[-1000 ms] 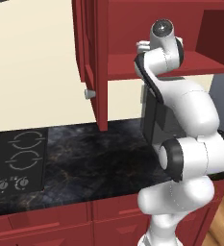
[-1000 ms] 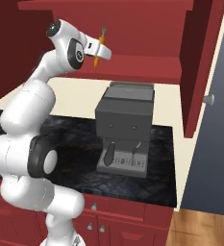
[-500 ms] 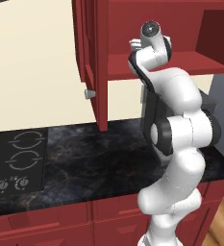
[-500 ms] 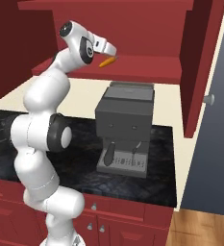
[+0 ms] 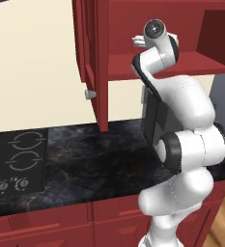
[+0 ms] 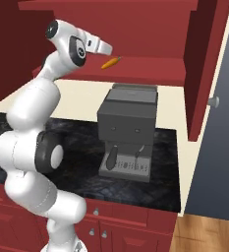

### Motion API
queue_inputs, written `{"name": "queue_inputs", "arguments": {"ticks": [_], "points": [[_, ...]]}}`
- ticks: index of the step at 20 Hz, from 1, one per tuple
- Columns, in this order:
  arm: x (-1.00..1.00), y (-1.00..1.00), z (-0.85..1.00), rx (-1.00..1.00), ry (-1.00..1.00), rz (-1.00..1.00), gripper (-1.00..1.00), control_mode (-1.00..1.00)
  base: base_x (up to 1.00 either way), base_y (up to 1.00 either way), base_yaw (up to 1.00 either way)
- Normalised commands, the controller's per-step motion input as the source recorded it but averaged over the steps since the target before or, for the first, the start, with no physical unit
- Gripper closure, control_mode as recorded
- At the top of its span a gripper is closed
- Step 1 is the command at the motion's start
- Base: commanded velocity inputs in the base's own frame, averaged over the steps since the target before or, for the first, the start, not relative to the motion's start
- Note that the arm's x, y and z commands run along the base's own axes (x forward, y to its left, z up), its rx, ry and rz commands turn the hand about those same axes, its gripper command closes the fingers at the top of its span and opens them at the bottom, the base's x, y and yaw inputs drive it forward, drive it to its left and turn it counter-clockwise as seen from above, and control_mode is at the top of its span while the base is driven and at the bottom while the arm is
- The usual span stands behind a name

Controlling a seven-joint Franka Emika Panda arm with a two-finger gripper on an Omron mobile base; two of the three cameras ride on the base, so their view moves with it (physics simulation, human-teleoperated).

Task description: Pick the carrot from the counter and place it in the cabinet. Then close the cabinet.

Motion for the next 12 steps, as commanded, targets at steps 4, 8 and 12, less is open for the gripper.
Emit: {"name": "queue_inputs", "arguments": {"ticks": [4, 8, 12], "points": [[-1.00, -0.02, 0.19, 0.00, 0.00, 0.00, -1.00, -1.00, 0.00, 0.00, 0.00], [-1.00, -0.07, 0.13, 0.01, -0.17, 0.00, -1.00, -1.00, 0.00, 0.00, 0.00], [-1.00, -0.19, 0.05, 0.06, -0.30, 0.00, -1.00, -1.00, 0.00, 0.00, 0.00]]}}
